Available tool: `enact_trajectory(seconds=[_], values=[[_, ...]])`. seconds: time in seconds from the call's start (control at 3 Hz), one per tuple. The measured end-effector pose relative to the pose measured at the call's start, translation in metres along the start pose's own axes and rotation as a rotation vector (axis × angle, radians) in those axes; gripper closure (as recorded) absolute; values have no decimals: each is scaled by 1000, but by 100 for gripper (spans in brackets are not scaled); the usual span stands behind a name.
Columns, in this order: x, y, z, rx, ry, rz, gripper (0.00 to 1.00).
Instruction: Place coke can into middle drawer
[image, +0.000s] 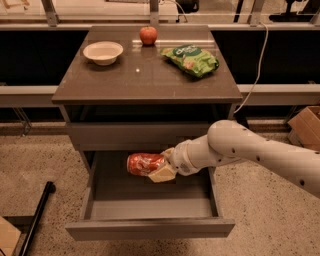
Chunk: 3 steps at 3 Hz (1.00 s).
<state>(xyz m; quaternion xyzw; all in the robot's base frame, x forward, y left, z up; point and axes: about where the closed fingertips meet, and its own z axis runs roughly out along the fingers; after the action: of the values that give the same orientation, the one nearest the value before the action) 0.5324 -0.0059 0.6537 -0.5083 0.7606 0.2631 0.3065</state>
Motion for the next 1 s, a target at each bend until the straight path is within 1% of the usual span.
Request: enact_trajectory(seconds=[0.33, 0.67, 1.0], values=[[33, 3, 25, -64, -3, 9, 100], [78, 1, 59, -119, -4, 25, 100], [132, -9, 104, -166, 0, 65, 100]])
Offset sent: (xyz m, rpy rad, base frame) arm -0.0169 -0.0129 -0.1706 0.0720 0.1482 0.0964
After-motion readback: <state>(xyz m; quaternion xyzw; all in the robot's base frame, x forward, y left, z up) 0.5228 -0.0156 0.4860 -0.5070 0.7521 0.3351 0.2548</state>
